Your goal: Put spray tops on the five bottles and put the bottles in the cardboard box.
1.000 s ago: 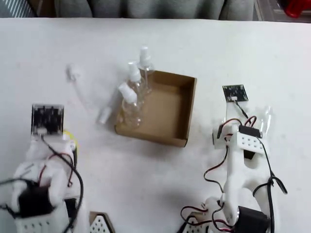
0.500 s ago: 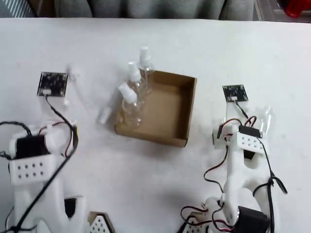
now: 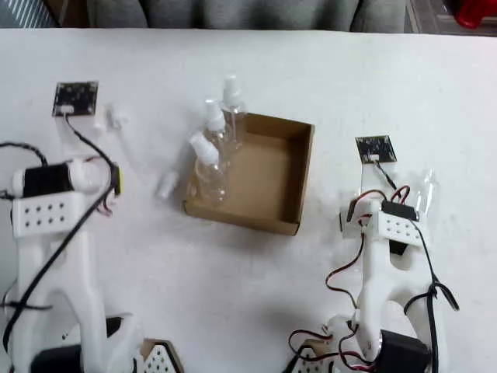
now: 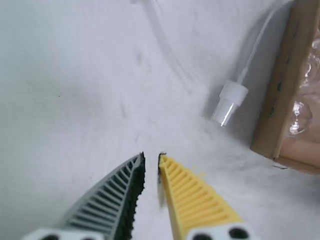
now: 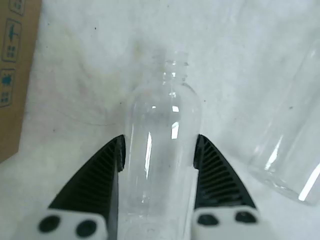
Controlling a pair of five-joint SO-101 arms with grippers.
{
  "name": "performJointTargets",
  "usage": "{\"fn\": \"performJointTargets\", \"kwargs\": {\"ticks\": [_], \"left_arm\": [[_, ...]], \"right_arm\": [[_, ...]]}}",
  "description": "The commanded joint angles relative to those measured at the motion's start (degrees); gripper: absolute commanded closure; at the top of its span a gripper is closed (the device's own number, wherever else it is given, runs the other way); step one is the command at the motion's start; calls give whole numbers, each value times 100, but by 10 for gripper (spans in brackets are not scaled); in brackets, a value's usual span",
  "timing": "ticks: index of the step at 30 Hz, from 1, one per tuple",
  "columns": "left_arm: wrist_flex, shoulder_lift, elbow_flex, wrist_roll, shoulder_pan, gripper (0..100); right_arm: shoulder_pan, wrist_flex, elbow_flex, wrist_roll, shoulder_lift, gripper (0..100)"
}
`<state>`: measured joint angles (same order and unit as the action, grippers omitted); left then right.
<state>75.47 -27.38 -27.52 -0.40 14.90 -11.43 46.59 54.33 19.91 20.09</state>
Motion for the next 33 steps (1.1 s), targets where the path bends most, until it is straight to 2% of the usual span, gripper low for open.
{"fn": "performJointTargets", "kwargs": {"ticks": [1, 6, 11, 22, 33], "left_arm": [[-273, 514, 800, 413, 40, 942], [-818, 1499, 1407, 809, 40, 942], [-1064, 2607, 2171, 870, 22, 942], [-1055, 5174, 4598, 879, 48, 942], [-1002, 6668, 6558, 932, 84, 942]], "right_arm": [[40, -66, 62, 44, -31, 978], [40, -66, 62, 44, -31, 978], [40, -75, 62, 44, -31, 978], [48, -84, 62, 44, -31, 978], [57, -154, 105, 44, -31, 978]]}}
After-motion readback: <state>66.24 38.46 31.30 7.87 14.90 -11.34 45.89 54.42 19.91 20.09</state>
